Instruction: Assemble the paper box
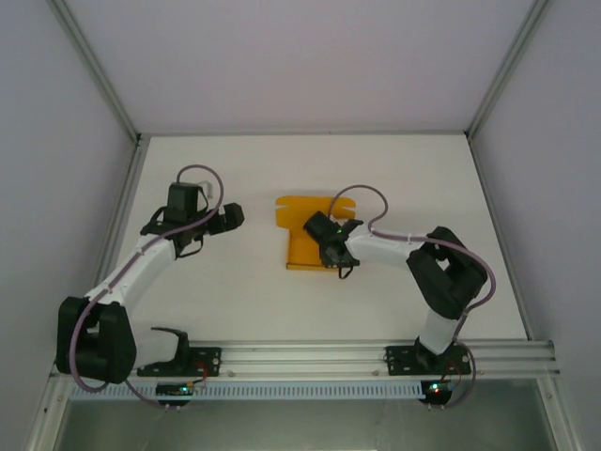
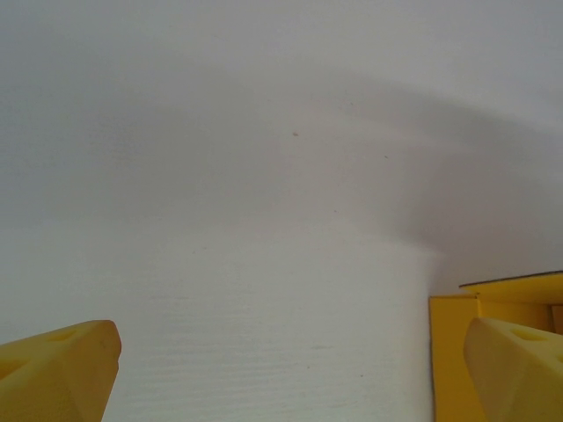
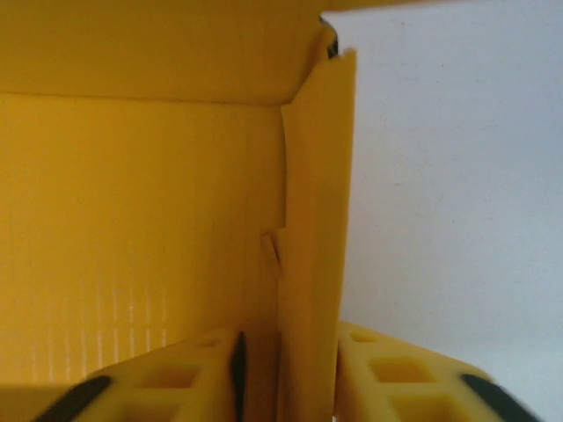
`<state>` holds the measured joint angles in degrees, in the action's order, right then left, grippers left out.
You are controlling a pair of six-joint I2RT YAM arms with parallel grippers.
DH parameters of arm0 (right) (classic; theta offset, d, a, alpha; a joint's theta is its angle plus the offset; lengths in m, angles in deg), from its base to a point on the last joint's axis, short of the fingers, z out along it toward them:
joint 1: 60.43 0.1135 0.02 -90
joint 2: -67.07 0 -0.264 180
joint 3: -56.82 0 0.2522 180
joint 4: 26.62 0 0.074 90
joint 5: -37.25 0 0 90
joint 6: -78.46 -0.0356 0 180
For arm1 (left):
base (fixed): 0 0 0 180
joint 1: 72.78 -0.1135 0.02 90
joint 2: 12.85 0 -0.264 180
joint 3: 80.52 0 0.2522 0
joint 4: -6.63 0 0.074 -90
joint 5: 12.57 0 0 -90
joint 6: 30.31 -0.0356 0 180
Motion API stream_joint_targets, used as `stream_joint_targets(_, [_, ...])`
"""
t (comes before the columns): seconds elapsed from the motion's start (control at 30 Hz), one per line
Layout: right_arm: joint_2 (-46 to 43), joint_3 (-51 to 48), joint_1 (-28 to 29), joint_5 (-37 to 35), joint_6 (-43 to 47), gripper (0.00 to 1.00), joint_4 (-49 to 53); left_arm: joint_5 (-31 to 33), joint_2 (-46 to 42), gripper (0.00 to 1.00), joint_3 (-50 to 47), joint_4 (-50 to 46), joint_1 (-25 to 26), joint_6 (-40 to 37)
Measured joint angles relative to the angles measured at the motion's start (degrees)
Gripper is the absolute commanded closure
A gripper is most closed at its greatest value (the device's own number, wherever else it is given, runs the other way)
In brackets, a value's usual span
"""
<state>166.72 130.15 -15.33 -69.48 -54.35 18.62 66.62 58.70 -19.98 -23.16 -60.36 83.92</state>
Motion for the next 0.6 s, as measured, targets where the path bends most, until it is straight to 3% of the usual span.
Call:
stream_joint_targets(0.13, [-2.03,-0.15,0.59,-2.67,-1.4,0.49,0.2,-2.67,0.87,0.0,0.26,1.07,1.14,-3.54])
stream_joint_targets(0.17, [-3.15,-0.31,0.5,-3.76,-1.18,0.39,0.2,-3.52,0.9,0.0,0.42,1.31,1.57,-5.18])
stream_joint_targets(0.23, [-5.88,-0.79,0.02,-5.07,0.57,0.07,0.0,-5.97,0.9,0.0,1.09,1.29,2.12,-8.7])
stream_joint_targets(0.27, [-8.04,-1.07,-0.55,-5.66,2.78,0.01,-0.13,-8.15,0.92,0.01,1.79,1.27,2.47,-11.08])
stream_joint_targets(0.43, [-19.98,-4.48,-3.58,-4.02,18.82,0.01,-7.06,-19.32,2.21,0.0,7.5,0.85,5.31,-24.87])
stream_joint_targets(0.6, [-25.75,-6.36,-14.05,13.42,37.92,0.01,-12.68,-26.08,9.16,0.0,15.58,-4.74,9.05,-39.34])
